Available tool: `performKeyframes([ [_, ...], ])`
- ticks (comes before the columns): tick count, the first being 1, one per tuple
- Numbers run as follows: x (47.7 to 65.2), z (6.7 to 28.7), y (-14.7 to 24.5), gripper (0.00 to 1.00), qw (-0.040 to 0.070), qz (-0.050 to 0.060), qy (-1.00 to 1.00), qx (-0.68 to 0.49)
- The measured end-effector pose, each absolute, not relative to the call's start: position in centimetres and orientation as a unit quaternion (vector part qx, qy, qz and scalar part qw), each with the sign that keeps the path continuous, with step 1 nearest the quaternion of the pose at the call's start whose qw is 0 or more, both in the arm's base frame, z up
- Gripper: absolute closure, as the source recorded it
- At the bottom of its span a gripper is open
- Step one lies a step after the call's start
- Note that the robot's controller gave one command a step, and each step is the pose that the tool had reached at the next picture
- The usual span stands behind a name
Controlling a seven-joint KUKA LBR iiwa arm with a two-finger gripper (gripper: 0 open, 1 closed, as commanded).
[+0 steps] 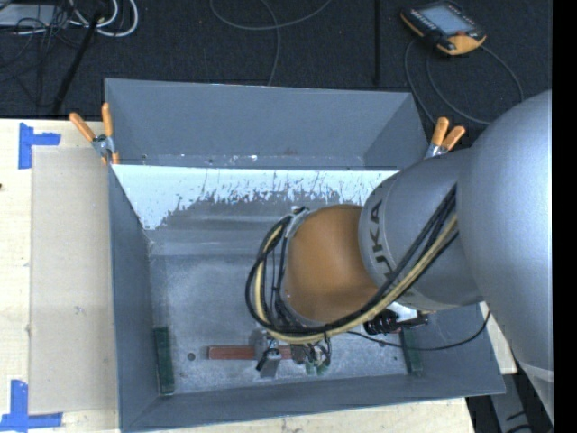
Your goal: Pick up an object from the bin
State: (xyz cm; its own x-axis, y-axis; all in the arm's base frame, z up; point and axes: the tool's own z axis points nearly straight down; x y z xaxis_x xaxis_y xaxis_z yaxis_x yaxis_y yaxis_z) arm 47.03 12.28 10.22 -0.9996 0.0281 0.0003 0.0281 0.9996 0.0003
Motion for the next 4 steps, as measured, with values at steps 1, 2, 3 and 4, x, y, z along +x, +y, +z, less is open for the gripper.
performKeyframes([
  [1, 46.9, 11.1, 12.2, 1.00, 0.003, 0.001, -1.000, -0.014],
  [2, 46.9, 12.6, 12.2, 1.00, 0.003, 0.000, -1.000, -0.015],
  [3, 46.8, 14.2, 12.2, 1.00, 0.004, 0.001, -1.000, -0.015],
  [4, 47.1, 21.5, 12.2, 1.00, 0.000, 0.000, -1.000, -0.014],
])
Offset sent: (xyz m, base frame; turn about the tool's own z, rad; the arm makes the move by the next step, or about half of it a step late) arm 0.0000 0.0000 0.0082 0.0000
